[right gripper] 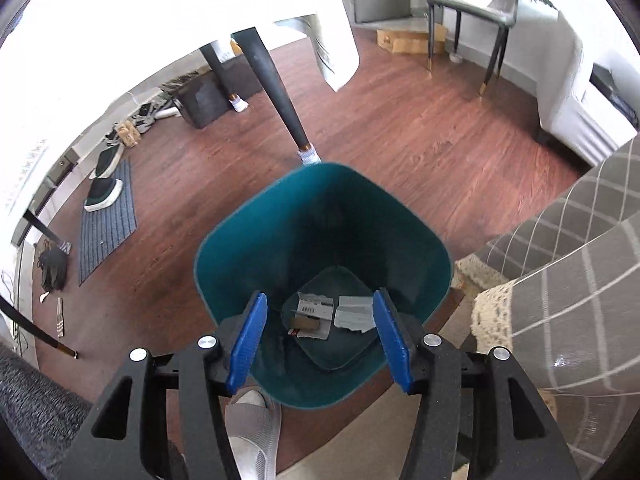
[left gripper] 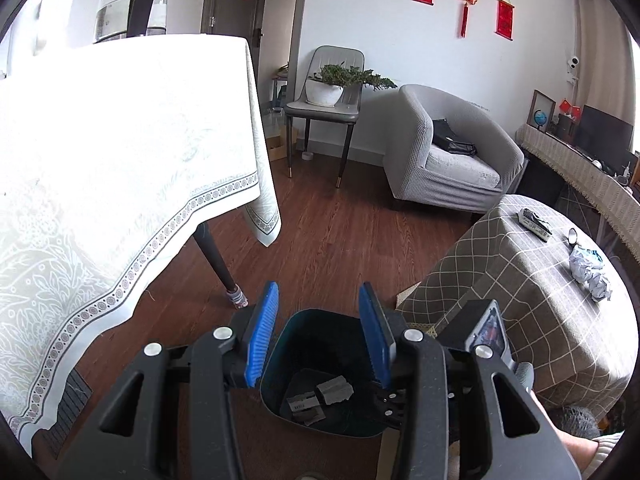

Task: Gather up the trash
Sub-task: 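Move both grippers back toward the table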

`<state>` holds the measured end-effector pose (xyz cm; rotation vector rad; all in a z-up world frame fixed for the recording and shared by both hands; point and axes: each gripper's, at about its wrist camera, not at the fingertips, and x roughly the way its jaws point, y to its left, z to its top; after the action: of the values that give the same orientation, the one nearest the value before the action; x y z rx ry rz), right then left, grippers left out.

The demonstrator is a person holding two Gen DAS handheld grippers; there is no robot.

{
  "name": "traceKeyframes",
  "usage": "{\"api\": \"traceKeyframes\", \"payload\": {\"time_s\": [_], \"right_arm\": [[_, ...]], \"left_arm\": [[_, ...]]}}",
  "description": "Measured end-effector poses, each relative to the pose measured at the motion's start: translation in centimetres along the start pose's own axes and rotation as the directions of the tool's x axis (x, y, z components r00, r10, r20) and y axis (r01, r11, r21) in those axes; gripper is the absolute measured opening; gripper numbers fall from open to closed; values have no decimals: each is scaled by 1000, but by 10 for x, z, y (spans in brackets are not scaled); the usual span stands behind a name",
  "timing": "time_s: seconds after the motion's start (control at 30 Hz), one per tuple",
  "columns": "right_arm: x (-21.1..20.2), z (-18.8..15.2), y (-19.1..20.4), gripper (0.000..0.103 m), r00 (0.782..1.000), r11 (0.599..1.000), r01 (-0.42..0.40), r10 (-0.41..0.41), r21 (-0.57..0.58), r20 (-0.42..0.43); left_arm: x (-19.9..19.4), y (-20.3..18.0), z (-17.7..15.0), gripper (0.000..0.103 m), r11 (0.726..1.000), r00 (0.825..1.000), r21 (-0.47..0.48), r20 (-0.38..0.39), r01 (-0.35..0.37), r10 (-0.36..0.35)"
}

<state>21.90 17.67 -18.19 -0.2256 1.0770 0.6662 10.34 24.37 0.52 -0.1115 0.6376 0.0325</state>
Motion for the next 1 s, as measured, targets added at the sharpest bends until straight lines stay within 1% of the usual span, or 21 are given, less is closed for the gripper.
{"api": "traceKeyframes", "payload": {"time_s": [0.13, 0.2, 0.37, 0.47, 0.57, 0.6, 0.63, 0.67, 0.83, 0.9, 0.93, 1.0], "right_arm": [[-25, 3, 6, 56, 998, 999, -4, 6, -36, 58], [-37, 5, 6, 56, 996, 999, -8, 11, -44, 83], [-69, 7, 3, 56, 990, 997, 18, -8, -70, 139], [-88, 7, -4, 56, 985, 998, 34, -23, -58, 171], [-110, 4, -12, 56, 977, 998, 43, -33, -39, 211], [-119, 3, -16, 56, 973, 998, 47, -39, -31, 225], [-125, 1, -18, 56, 970, 998, 50, -43, -24, 238], [-133, -1, -22, 56, 967, 999, 52, -46, -17, 249], [-171, -9, -46, 56, 950, 997, 82, -82, 13, 303], [-185, -13, -58, 56, 943, 995, 97, -103, 35, 318], [-192, -16, -65, 56, 938, 993, 105, -116, 52, 326], [-204, -23, -78, 56, 933, 990, 111, -133, 83, 333]], "left_arm": [[-8, -6, 5, 44, 1000, 1000, 15, 31, 2, -2], [-10, -11, 7, 47, 1000, 999, 25, 45, -2, 1], [-13, -23, 14, 50, 1000, 998, 28, 68, 9, -11], [-12, -33, 15, 52, 999, 997, 49, 72, 10, -14], [-8, -41, 18, 53, 999, 997, 43, 67, 24, -27], [-7, -44, 19, 54, 999, 997, 42, 68, 25, -28], [-6, -46, 20, 60, 999, 997, 40, 70, 27, -29], [-5, -49, 20, 63, 999, 997, 38, 70, 29, -31], [-7, -69, 22, 65, 997, 995, 66, 82, 45, -50], [-4, -76, 23, 68, 996, 995, 57, 67, 67, -71], [-3, -80, 22, 71, 995, 994, 53, 58, 85, -88], [-2, -92, 21, 72, 993, 993, 57, 49, 104, -107]]}}
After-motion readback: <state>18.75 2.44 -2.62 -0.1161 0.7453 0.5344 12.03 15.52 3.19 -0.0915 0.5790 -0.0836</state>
